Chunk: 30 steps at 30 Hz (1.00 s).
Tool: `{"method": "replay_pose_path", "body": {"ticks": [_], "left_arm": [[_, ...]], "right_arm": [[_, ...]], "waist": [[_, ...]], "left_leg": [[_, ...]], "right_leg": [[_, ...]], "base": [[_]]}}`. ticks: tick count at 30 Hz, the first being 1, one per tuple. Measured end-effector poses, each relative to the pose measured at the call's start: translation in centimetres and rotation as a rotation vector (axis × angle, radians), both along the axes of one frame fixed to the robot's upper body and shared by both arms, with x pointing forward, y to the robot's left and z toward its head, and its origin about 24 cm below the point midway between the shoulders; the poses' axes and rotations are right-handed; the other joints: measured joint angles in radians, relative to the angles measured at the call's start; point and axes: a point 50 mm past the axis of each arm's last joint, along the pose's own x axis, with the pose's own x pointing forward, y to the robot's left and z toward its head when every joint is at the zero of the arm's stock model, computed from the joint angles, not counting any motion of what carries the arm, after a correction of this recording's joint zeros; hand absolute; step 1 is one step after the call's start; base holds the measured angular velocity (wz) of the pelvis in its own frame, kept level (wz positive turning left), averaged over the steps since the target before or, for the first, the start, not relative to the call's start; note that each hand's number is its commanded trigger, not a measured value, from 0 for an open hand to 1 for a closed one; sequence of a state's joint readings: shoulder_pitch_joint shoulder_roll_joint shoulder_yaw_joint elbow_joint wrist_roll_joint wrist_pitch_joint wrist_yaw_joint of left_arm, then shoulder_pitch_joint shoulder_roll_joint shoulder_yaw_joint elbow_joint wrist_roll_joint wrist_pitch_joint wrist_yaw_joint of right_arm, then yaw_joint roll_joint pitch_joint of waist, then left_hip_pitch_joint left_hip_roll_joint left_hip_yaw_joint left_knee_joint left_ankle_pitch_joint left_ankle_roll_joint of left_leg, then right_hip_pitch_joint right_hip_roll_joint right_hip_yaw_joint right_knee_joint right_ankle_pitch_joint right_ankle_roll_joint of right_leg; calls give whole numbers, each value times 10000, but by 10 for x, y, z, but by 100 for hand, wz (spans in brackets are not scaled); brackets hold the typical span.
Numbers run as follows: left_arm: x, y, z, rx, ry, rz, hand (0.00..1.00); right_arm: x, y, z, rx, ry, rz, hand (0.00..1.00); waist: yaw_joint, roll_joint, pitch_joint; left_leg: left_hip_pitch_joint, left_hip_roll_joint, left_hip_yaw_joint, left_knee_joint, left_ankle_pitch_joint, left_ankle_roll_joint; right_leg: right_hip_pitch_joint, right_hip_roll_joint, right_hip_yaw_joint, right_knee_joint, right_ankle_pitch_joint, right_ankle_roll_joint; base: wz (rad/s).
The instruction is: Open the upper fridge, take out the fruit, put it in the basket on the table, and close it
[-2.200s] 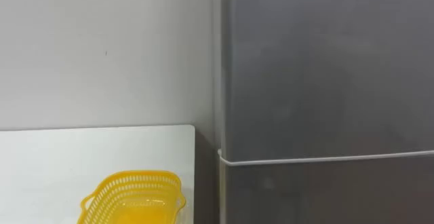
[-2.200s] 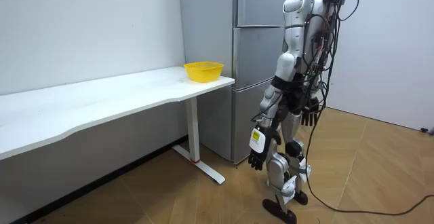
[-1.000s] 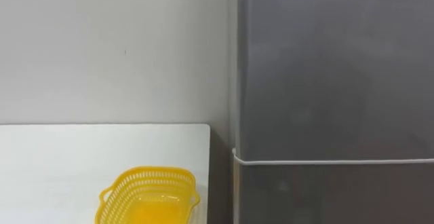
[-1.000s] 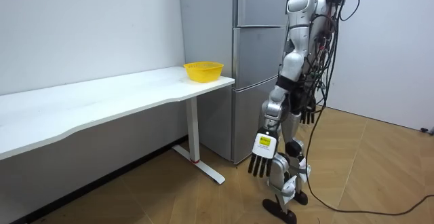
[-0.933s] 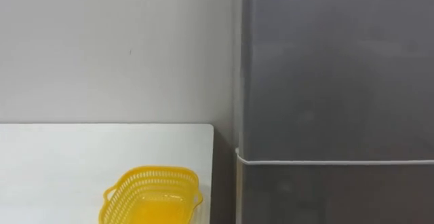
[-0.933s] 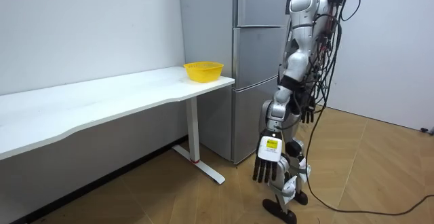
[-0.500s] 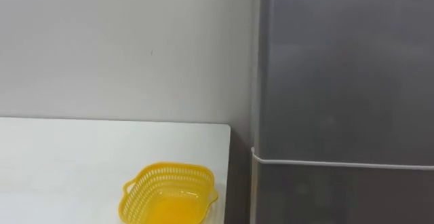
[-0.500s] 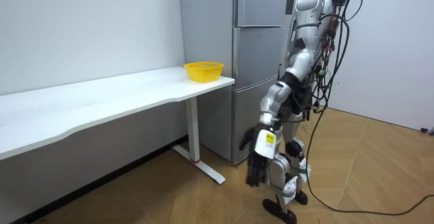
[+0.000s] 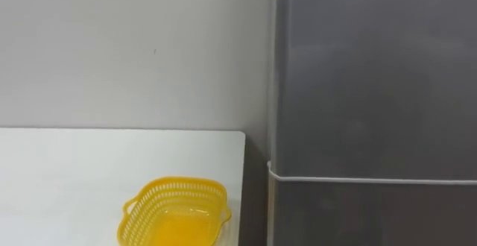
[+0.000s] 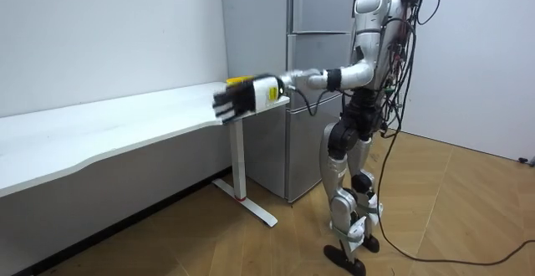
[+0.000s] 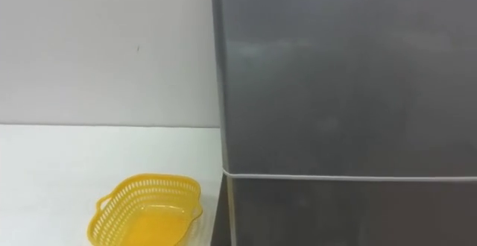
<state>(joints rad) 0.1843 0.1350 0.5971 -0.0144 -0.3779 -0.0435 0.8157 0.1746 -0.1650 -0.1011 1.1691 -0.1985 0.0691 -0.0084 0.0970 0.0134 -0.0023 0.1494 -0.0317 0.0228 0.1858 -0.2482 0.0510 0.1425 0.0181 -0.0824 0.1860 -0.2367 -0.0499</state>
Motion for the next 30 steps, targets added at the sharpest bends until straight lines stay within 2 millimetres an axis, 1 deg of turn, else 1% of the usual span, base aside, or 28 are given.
{"method": "replay_pose_path", "body": {"ticks": [2,3,6,8,9,12,13,15,16,17,18,19,20,21,22,23,24,26,29,30], "left_arm": [[10,-9,35,936,-1293,-695,0],[11,-11,43,1188,-1613,-875,0],[22,-21,82,2475,-2900,-2252,0],[27,-26,96,3007,-3308,-3072,0],[30,-31,102,3230,-3493,-3585,0],[38,-45,110,3554,-3798,-4910,0],[44,-51,113,3713,-3904,-5645,0],[56,-64,119,3973,-4068,-7189,0],[58,-68,121,4025,-4127,-7554,0],[62,-76,124,4058,-4337,-8330,0],[65,-86,128,4082,-4650,-9218,0],[68,-91,130,4071,-4866,-9713,0],[73,-100,133,4076,-5182,-10581,0],[78,-109,135,3954,-5463,-11350,0],[80,-114,135,3903,-5557,-11714,0],[84,-122,136,3884,-5632,-12446,0],[86,-126,137,3856,-5691,-12816,0],[91,-141,138,3682,-5902,-14161,0],[94,-154,138,3747,-5796,-15444,0],[95,-159,140,3703,-5925,-15927,0]], "right_arm": [[-3,1,0,153,87,-3,0],[-4,1,-1,192,120,9,0],[-6,3,-1,540,328,299,0],[-6,4,-1,694,364,391,0],[-5,4,-1,748,368,423,0],[-5,4,-1,888,378,422,0],[-5,4,-2,964,401,423,0],[-4,4,-2,1056,555,433,0],[-3,4,-2,1065,601,494,0],[-3,4,-2,1123,703,608,0],[-2,4,-2,1120,725,751,0],[0,4,-2,1123,693,793,0],[4,4,-2,1128,625,875,0],[4,3,-2,1113,643,926,0],[6,3,-1,1089,641,1019,0],[8,2,-1,1025,654,1200,0],[9,2,-1,1007,660,1264,0],[10,1,-1,964,673,1280,0],[12,0,0,934,778,1241,0],[10,0,-1,937,888,1211,0]], "waist": [[-41,-76,48],[-56,-85,60],[-158,-99,84],[-252,-83,89],[-398,-59,101],[-404,-54,114],[-428,-65,112],[-475,-88,96],[-503,-111,85],[-666,-98,91],[-705,-108,80],[-705,-120,73],[-736,-130,65],[-849,-111,78],[-913,-106,77],[-944,-76,75],[-951,-66,71],[-1177,-51,67],[-1241,-3,37],[-1258,6,34]], "left_leg": [[0,-1,5,1,0,0],[0,-1,5,1,0,0],[-16,1,11,27,0,0],[-19,2,15,36,0,0],[-19,2,28,36,0,0],[-38,18,146,55,0,0],[-83,18,140,76,0,0],[-202,13,76,156,0,1],[-227,16,76,168,1,2],[-278,19,77,196,2,3],[-334,21,86,201,3,4],[-362,24,102,202,3,5],[-409,31,151,200,4,6],[-435,32,156,201,5,7],[-444,29,157,201,5,8],[-448,28,178,195,5,8],[-446,29,186,192,5,8],[-384,39,280,151,6,8],[-322,49,319,117,6,8],[-333,49,334,113,6,7]], "right_leg": [[-12,-5,3,2,1,0],[-13,-5,7,0,1,0],[-15,-8,8,7,5,-2],[-11,-12,6,10,7,-3],[-3,-13,19,10,15,-1],[-22,17,142,16,22,2],[-50,19,151,-7,22,3],[-199,28,199,-1,34,10],[-219,33,211,-3,55,12],[-219,32,186,-5,98,15],[-280,29,188,3,119,17],[-316,27,194,14,130,19],[-377,27,220,16,146,24],[-391,26,222,12,166,31],[-398,23,225,18,170,34],[-395,22,266,23,174,39],[-389,22,288,26,176,38],[-372,27,352,22,180,36],[-373,45,513,17,184,32],[-394,43,530,17,186,31]], "base": [[0],[-3],[0],[2],[3],[-5],[-3],[0],[0],[0],[0],[-9],[-7],[-4],[-4],[-7],[-12],[-11],[-19],[-11]]}}
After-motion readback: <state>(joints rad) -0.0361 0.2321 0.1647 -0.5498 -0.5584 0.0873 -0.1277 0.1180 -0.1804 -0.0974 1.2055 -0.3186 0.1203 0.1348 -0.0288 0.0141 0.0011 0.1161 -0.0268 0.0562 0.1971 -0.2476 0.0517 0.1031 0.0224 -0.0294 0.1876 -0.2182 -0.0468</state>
